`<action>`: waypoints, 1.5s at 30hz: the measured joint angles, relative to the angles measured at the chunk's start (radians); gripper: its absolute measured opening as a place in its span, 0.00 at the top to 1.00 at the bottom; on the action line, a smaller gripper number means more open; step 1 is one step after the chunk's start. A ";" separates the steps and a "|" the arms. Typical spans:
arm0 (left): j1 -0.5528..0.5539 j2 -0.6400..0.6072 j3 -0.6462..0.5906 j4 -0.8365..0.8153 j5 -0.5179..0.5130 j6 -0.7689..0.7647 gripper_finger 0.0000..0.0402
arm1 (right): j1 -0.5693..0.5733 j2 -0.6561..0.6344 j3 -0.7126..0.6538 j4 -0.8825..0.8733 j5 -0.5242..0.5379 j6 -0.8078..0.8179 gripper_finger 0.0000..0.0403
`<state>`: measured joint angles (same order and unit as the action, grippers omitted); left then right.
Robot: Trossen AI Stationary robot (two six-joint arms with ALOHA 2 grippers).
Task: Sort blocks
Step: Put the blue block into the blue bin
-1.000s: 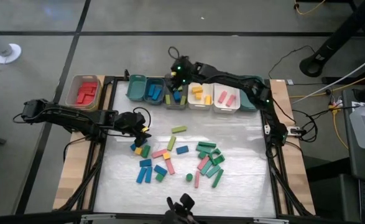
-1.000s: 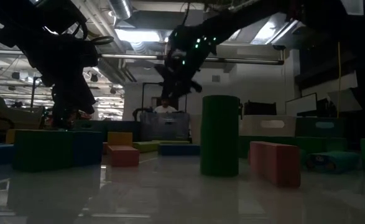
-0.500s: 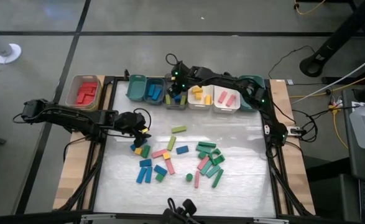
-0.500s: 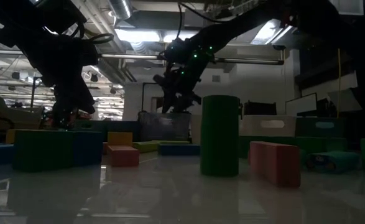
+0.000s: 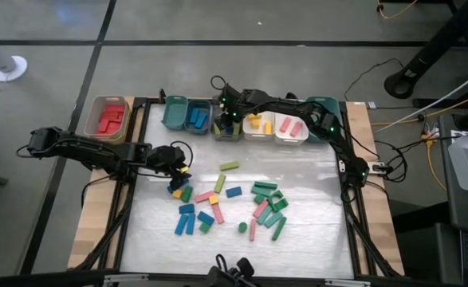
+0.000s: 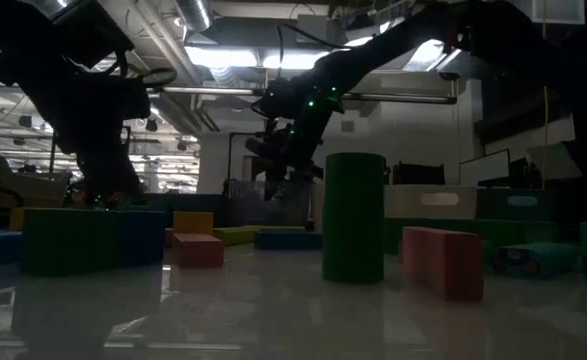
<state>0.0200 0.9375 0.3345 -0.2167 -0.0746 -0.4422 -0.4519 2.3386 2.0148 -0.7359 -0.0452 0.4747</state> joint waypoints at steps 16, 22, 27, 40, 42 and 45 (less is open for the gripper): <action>0.000 0.000 -0.039 0.106 0.000 0.024 0.55 | 0.001 0.000 0.002 -0.097 -0.037 0.000 0.59; 0.000 0.000 -0.039 0.106 0.000 0.024 0.55 | 0.001 0.000 0.002 -0.102 -0.053 -0.001 0.59; 0.000 0.000 -0.039 0.105 0.000 0.023 0.55 | 0.001 0.000 0.002 -0.141 -0.072 -0.009 0.59; 0.000 0.000 -0.039 0.227 0.000 0.023 0.55 | 0.006 0.000 0.042 -0.130 -0.097 -0.018 0.59; 0.000 0.000 -0.039 0.280 0.000 0.036 0.55 | 0.004 0.000 0.076 -0.144 -0.092 -0.037 0.59; 0.002 0.000 -0.039 0.378 0.000 0.081 0.55 | 0.005 0.000 0.131 -0.180 -0.054 -0.090 0.59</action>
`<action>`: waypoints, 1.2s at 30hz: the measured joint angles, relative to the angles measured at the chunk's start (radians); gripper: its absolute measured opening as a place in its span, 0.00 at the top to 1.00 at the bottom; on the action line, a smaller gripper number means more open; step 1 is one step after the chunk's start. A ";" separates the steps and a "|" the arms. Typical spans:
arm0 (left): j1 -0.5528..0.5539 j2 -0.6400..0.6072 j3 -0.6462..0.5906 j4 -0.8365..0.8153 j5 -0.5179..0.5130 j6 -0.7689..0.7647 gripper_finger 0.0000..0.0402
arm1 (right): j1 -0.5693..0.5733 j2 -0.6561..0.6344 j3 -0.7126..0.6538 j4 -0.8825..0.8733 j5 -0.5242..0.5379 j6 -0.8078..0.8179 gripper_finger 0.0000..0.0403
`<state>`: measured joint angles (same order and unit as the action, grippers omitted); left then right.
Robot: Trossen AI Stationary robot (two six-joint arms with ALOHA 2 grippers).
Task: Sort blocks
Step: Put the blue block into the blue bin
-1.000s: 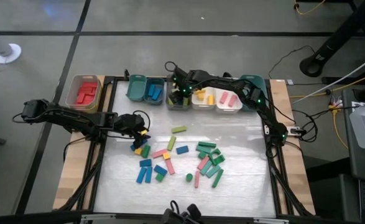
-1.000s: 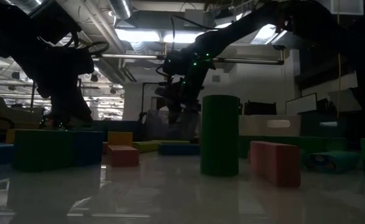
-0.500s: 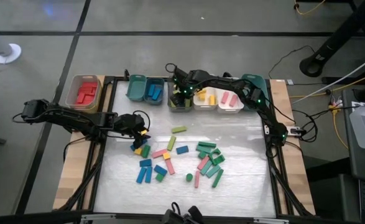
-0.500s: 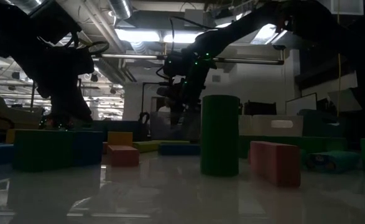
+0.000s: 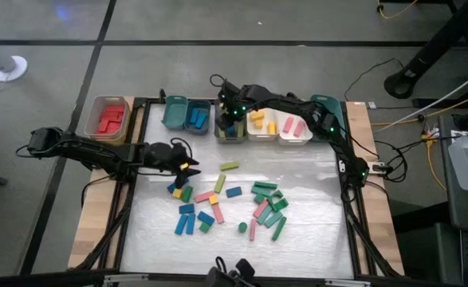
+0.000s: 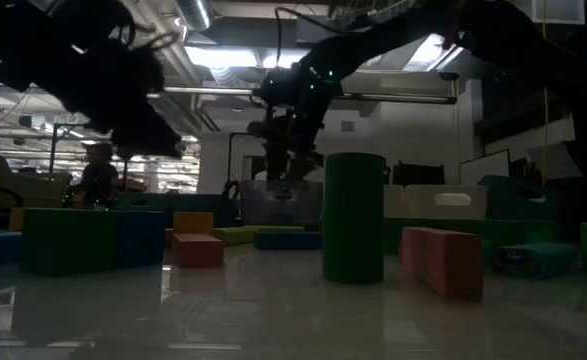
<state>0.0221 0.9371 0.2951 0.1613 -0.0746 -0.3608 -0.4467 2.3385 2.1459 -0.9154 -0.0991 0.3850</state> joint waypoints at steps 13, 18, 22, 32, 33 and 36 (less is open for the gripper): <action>0.193 0.092 0.146 0.233 -0.023 0.234 0.55 | 0.001 -0.086 0.185 -0.222 0.075 -0.227 0.59; 0.305 0.258 0.333 0.148 0.000 0.282 0.55 | 0.002 -0.165 0.185 -0.305 0.223 -0.248 0.59; 0.386 0.430 0.528 -0.014 0.020 0.237 0.55 | 0.002 -0.223 0.185 -0.374 0.351 -0.259 0.59; 0.519 0.828 1.042 -0.552 0.023 0.017 0.55 | -0.013 -0.269 0.184 -0.526 0.546 -0.307 0.59; 0.528 0.858 1.082 -0.587 0.022 -0.017 0.55 | -0.019 -0.270 0.184 -0.526 0.551 -0.319 0.59; 0.551 0.926 1.167 -0.677 0.023 -0.129 0.55 | -0.039 -0.270 0.184 -0.526 0.552 -0.369 0.59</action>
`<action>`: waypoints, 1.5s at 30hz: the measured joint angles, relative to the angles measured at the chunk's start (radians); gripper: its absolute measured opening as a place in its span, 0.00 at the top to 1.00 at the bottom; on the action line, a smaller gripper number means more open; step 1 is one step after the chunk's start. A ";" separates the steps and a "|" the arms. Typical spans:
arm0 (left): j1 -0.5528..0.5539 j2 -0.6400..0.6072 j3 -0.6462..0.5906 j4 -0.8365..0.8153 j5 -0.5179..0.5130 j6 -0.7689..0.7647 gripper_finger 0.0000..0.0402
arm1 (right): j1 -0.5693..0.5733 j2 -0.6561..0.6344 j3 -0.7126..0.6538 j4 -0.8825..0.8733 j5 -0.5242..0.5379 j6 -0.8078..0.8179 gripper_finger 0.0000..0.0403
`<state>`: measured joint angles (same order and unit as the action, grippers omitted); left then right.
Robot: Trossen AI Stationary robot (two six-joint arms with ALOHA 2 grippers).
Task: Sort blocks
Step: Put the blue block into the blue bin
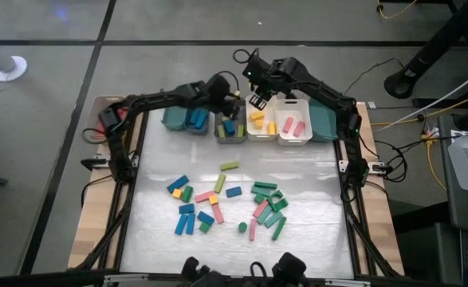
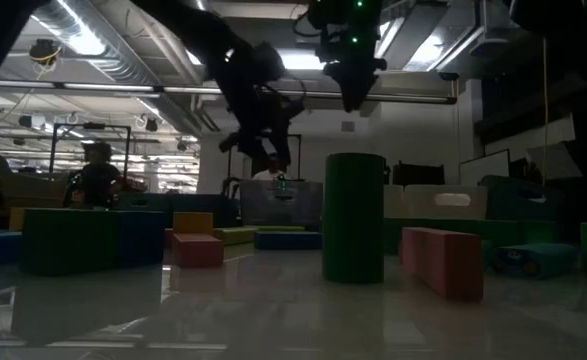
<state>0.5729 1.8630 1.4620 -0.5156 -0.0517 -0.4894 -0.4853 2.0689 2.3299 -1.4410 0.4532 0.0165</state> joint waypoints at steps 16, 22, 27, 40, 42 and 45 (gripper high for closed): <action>-0.012 0.135 0.034 -0.071 0.075 -0.372 0.55 | -0.174 0.000 0.000 0.000 -0.036 -0.261 0.59; -0.034 0.150 0.033 -0.079 0.075 -0.407 0.55 | -0.256 0.000 0.000 0.012 -0.203 -0.262 0.59; -0.045 0.151 0.033 -0.081 0.076 -0.446 0.55 | -0.310 -0.001 0.000 0.046 -0.320 -0.303 0.59; -0.056 0.165 0.033 -0.129 0.075 -0.538 0.55 | -0.355 -0.001 0.000 0.097 -0.342 -0.315 0.59; -0.056 0.179 0.032 -0.103 0.078 -0.547 0.55 | -0.353 -0.001 0.000 0.100 -0.343 -0.325 0.59; -0.056 0.195 0.032 -0.079 0.085 -0.562 0.55 | -0.353 -0.001 0.000 0.101 -0.376 -0.346 0.59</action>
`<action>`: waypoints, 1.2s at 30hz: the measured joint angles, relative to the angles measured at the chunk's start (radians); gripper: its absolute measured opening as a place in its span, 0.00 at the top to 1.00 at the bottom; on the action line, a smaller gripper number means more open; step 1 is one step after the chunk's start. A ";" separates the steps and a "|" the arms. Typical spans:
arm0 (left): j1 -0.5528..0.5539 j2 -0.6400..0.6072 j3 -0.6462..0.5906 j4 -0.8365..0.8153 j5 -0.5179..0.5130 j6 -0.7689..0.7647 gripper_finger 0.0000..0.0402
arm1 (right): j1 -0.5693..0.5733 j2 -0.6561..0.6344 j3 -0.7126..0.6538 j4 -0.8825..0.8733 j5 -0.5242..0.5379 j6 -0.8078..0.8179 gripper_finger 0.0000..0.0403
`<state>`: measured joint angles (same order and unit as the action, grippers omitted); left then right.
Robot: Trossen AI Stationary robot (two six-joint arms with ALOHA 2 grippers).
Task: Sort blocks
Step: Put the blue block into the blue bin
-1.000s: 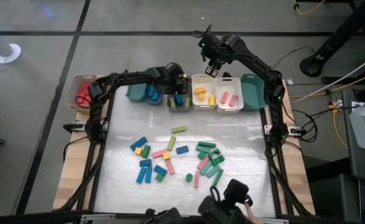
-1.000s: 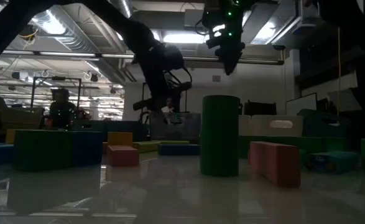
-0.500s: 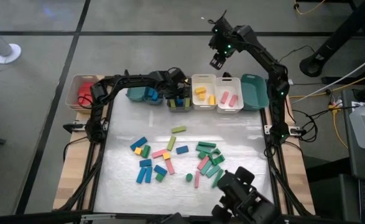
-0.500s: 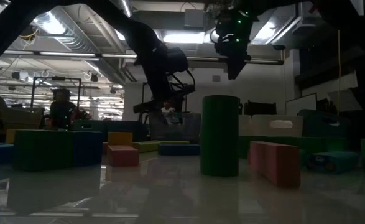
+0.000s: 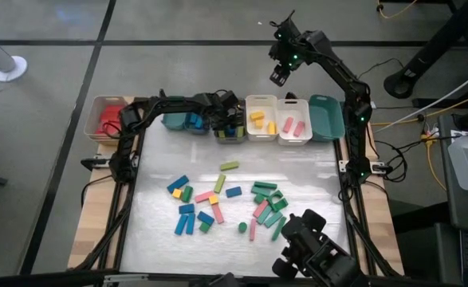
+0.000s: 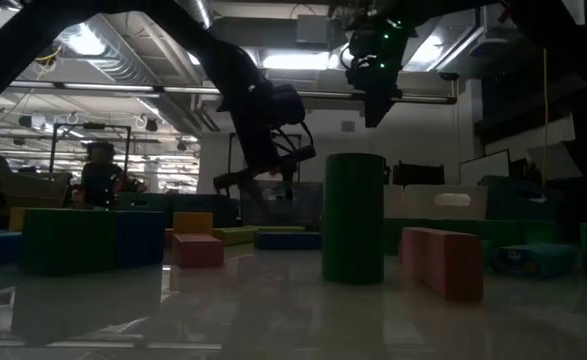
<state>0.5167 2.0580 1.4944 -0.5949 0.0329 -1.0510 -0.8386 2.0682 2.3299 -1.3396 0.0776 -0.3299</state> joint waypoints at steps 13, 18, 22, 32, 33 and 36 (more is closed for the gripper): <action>0.025 0.058 0.004 0.012 0.028 -0.037 0.55 | -0.002 0.000 0.000 0.000 -0.118 -0.047 0.59; 0.027 0.057 0.009 0.004 0.039 0.021 0.56 | -0.002 0.000 0.000 -0.001 -0.124 -0.062 0.59; 0.027 0.061 0.032 -0.001 0.034 0.097 0.64 | -0.002 0.000 0.000 -0.004 -0.132 -0.067 0.59; 0.028 0.045 0.123 -0.035 0.030 0.297 0.71 | -0.002 0.000 0.000 -0.033 -0.193 -0.066 0.59; 0.028 0.031 0.128 -0.051 0.031 0.316 0.71 | -0.002 0.000 0.000 -0.041 -0.212 -0.066 0.59; 0.027 -0.025 0.151 -0.145 0.030 0.381 0.71 | -0.002 0.000 -0.001 -0.067 -0.287 -0.067 0.59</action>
<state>0.5442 2.0329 1.6457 -0.7395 0.0624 -0.6698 -0.8402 2.0680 2.3287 -1.4069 -0.2098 -0.3968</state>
